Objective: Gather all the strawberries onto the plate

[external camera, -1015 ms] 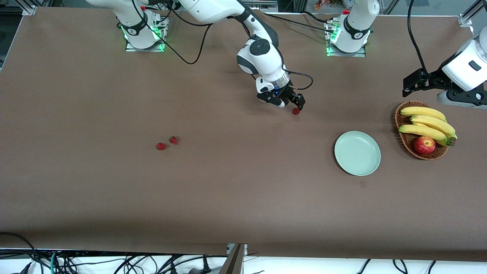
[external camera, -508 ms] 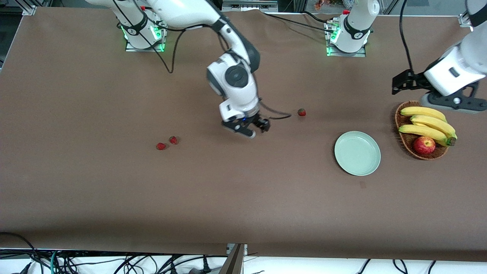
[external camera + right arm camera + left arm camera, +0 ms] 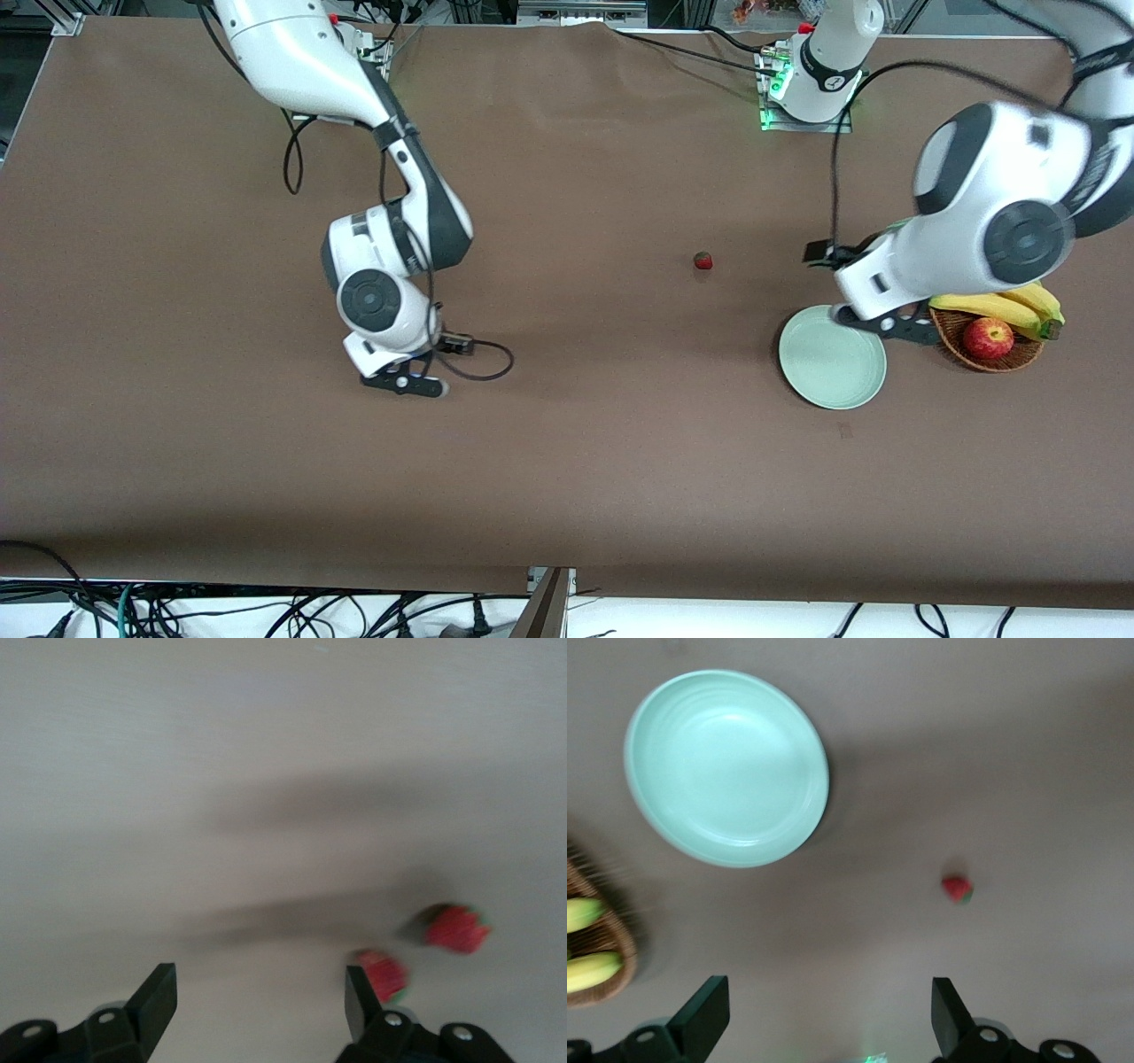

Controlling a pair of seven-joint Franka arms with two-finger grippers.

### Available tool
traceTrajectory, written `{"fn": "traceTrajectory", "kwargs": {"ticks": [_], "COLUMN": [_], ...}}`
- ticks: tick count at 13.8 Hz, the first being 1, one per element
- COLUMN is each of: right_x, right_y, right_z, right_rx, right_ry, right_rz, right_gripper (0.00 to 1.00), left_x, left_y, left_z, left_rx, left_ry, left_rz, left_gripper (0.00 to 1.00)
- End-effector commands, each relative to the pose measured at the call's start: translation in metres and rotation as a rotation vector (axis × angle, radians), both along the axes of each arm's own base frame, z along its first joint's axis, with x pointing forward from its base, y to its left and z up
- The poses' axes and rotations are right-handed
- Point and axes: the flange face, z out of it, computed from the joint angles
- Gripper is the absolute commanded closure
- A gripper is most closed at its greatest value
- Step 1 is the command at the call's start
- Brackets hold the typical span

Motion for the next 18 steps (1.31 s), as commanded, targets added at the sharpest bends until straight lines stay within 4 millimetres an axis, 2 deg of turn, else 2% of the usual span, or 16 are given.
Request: {"fn": "traceTrajectory", "kwargs": {"ticks": [1, 4, 5, 7, 8, 9, 10, 12, 14, 15, 16, 17, 18], "right_x": [-0.014, -0.029, -0.033, -0.040, -0.042, -0.043, -0.046, -0.051, -0.052, -0.051, -0.050, -0.047, -0.044], "right_y": [-0.026, -0.054, -0.061, -0.065, -0.065, -0.066, -0.068, -0.069, -0.069, -0.067, -0.066, -0.063, -0.056], "right_z": [-0.018, -0.035, -0.040, -0.045, -0.048, -0.049, -0.052, -0.052, -0.051, -0.048, -0.043, -0.035, -0.024], "right_rx": [0.018, 0.067, 0.079, 0.085, 0.084, 0.084, 0.088, 0.110, 0.112, 0.115, 0.120, 0.127, 0.147], "right_ry": [0.020, 0.037, 0.041, 0.042, 0.045, 0.048, 0.057, 0.064, 0.063, 0.061, 0.058, 0.051, 0.058], "right_rz": [0.037, 0.052, 0.055, 0.045, 0.045, 0.043, 0.034, 0.020, 0.024, 0.024, 0.022, 0.022, 0.008], "right_gripper": [0.15, 0.15, 0.16, 0.20, 0.23, 0.27, 0.31, 0.44, 0.68, 0.80, 0.90, 0.96, 0.96], "left_x": [-0.030, -0.062, -0.071, -0.090, -0.104, -0.122, -0.134, -0.144, -0.149, -0.151, -0.151, -0.151, -0.150], "left_y": [-0.044, -0.071, -0.073, -0.069, -0.073, -0.086, -0.096, -0.108, -0.112, -0.113, -0.113, -0.114, -0.114], "left_z": [-0.057, -0.110, -0.129, -0.167, -0.183, -0.198, -0.211, -0.229, -0.236, -0.237, -0.237, -0.236, -0.235], "left_rx": [0.028, 0.039, 0.044, 0.060, 0.061, 0.060, 0.054, 0.048, 0.040, 0.042, 0.042, 0.041, 0.039], "left_ry": [-0.047, -0.076, -0.060, -0.011, -0.010, -0.027, -0.055, -0.069, -0.083, -0.080, -0.080, -0.083, -0.086], "left_rz": [0.070, 0.096, 0.095, 0.097, 0.102, 0.113, 0.133, 0.162, 0.167, 0.164, 0.165, 0.164, 0.164], "left_gripper": [0.00, 0.00, 0.00, 0.00, 0.00, 0.00, 0.00, 0.00, 0.03, 0.19, 0.40, 0.55, 0.73]}}
